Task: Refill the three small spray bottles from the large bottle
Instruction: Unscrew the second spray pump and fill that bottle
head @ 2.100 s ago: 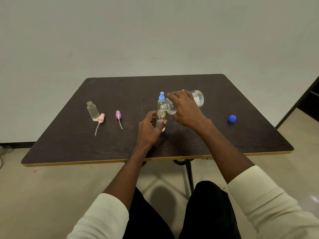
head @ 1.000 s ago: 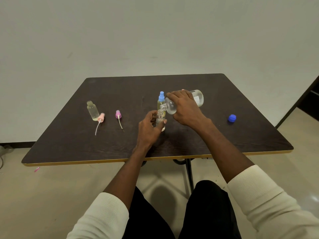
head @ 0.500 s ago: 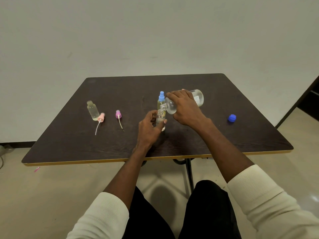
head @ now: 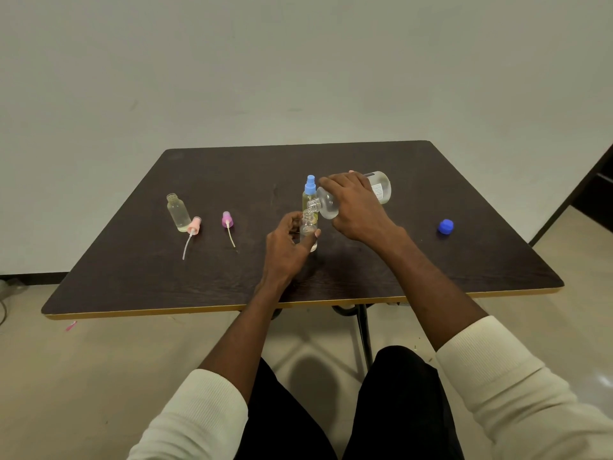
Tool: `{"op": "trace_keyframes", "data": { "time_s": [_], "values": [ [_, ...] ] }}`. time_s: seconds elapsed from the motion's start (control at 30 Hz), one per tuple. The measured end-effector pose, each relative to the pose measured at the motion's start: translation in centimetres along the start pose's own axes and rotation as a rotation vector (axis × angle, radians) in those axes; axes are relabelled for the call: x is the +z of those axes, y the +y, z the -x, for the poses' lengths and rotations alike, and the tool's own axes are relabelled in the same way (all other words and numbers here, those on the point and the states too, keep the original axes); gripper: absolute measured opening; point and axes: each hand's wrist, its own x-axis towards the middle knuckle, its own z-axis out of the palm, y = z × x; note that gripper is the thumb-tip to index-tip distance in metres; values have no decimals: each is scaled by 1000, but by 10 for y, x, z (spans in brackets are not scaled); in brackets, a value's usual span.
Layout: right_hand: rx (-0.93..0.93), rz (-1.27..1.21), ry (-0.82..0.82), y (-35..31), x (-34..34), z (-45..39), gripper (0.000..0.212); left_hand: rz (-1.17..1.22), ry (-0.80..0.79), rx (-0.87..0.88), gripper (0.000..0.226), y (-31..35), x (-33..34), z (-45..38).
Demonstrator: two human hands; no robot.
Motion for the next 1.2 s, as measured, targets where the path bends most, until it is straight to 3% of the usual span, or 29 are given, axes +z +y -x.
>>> {"op": "trace_keyframes", "data": {
  "time_s": [1.2],
  "values": [
    [-16,8,-2,0,0,-1,62,-14,9,-3,40,1,0,1]
  ]
}}
